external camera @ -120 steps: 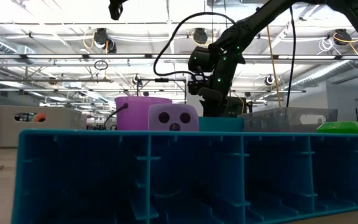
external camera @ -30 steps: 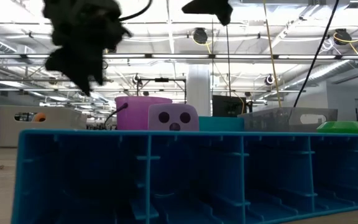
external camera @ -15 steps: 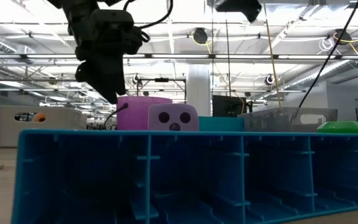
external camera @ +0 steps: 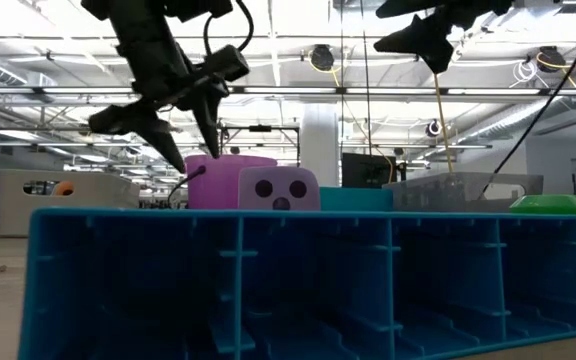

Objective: Pick & Place Toys
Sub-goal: Put the brown deck of cards into the black bin

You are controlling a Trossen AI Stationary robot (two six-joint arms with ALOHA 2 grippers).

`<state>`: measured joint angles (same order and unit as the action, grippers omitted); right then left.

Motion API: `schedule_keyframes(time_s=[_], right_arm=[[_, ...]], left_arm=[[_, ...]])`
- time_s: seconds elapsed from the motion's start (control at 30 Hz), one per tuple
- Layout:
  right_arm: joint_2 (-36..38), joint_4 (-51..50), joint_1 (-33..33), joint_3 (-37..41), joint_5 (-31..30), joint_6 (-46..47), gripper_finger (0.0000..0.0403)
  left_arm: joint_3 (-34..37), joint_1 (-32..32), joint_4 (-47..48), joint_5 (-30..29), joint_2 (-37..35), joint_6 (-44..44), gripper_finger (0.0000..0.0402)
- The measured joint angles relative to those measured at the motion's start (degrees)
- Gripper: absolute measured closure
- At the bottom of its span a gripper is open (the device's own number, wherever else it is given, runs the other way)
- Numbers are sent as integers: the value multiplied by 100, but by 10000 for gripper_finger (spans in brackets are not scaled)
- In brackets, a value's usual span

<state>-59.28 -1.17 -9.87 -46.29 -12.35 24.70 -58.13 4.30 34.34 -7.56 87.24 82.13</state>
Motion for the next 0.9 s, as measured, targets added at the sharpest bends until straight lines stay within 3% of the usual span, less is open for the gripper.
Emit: schedule_keyframes(time_s=[0.4,0.67,0.9], right_arm=[[80,-9,2,41,-267,-310,193],[80,-57,2,41,-265,-334,193],[80,-57,2,41,-263,-446,193]], left_arm=[[0,-15,-574,557,825,285,192],[0,-15,-650,557,885,1181,193],[0,-15,-638,656,885,1290,192]])
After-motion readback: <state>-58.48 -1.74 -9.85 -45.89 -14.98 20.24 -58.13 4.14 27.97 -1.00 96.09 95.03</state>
